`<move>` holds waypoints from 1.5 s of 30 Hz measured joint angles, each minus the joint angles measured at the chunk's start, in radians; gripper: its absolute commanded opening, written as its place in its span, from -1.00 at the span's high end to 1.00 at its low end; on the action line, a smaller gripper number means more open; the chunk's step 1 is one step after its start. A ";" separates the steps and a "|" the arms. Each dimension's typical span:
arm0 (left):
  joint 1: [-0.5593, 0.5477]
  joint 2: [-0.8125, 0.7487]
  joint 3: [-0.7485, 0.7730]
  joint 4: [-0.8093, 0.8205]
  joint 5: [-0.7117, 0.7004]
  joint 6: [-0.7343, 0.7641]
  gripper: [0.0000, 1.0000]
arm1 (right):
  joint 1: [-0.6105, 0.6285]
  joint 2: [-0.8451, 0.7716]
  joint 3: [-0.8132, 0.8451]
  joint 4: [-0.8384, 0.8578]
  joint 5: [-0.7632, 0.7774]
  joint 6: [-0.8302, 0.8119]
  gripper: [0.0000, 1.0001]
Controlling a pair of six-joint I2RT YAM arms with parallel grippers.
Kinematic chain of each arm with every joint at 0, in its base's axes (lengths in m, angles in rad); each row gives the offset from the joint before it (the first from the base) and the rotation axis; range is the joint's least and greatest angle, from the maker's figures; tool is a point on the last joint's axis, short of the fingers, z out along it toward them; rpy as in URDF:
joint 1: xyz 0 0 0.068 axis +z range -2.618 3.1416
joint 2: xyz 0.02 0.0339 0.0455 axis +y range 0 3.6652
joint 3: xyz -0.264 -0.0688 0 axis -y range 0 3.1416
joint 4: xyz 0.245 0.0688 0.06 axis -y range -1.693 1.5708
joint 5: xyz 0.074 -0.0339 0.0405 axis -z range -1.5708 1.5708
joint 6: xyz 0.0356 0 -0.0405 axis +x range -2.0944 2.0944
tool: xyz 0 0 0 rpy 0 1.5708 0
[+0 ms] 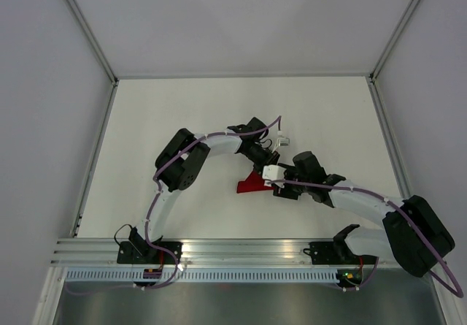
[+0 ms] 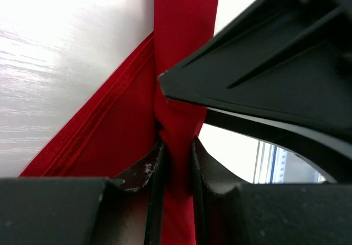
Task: Fold the napkin, place the utensils inside, and roll it up
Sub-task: Roll the napkin at the center of the board.
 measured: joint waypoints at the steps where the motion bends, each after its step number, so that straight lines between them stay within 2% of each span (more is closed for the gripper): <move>1: 0.000 0.000 0.000 -0.005 0.002 0.000 0.81 | 0.003 0.011 0.000 0.004 0.001 0.000 -0.25; 3: 0.000 0.000 0.000 -0.014 0.004 0.000 0.75 | 0.007 0.034 0.005 0.014 0.003 -0.008 -0.08; 4: 0.000 0.000 0.000 -0.017 0.005 0.000 0.73 | 0.010 0.043 0.008 0.015 0.003 -0.008 0.12; 5: 0.000 0.000 0.000 -0.018 0.004 0.000 0.69 | 0.010 0.052 0.013 0.010 -0.002 -0.013 0.23; 6: 0.003 0.000 0.000 -0.018 0.003 0.000 0.57 | 0.014 0.059 0.015 0.006 -0.006 -0.016 0.34; 7: 0.005 0.000 0.000 -0.020 0.003 0.000 0.52 | 0.018 0.066 0.022 -0.003 -0.008 -0.018 0.52; 8: 0.007 0.000 0.000 -0.022 0.003 0.000 0.45 | 0.019 0.073 0.028 -0.010 -0.009 -0.024 0.57; 9: 0.009 0.000 0.000 -0.023 0.003 0.000 0.29 | 0.020 0.078 0.032 -0.012 -0.009 -0.031 0.60; 10: 0.012 0.000 0.000 -0.024 0.003 -0.003 0.25 | 0.021 0.082 0.040 -0.017 -0.007 -0.038 0.64; 13: 0.018 -0.009 -0.001 -0.033 0.000 -0.010 0.14 | 0.021 0.097 0.059 -0.033 -0.007 -0.049 0.67; 20: 0.021 -0.060 -0.021 -0.048 -0.085 -0.014 0.04 | 0.016 0.132 0.122 -0.130 -0.024 -0.078 0.70; 28: 0.095 -0.219 -0.149 0.018 -0.254 -0.051 0.03 | -0.052 0.259 0.299 -0.362 -0.128 -0.128 0.73; 38: 0.132 -0.586 -0.459 0.279 -0.563 -0.164 0.01 | -0.143 0.509 0.577 -0.693 -0.263 -0.226 0.73; 45: 0.122 -0.842 -0.797 0.587 -0.794 -0.252 -0.06 | -0.201 0.712 0.781 -0.919 -0.356 -0.274 0.73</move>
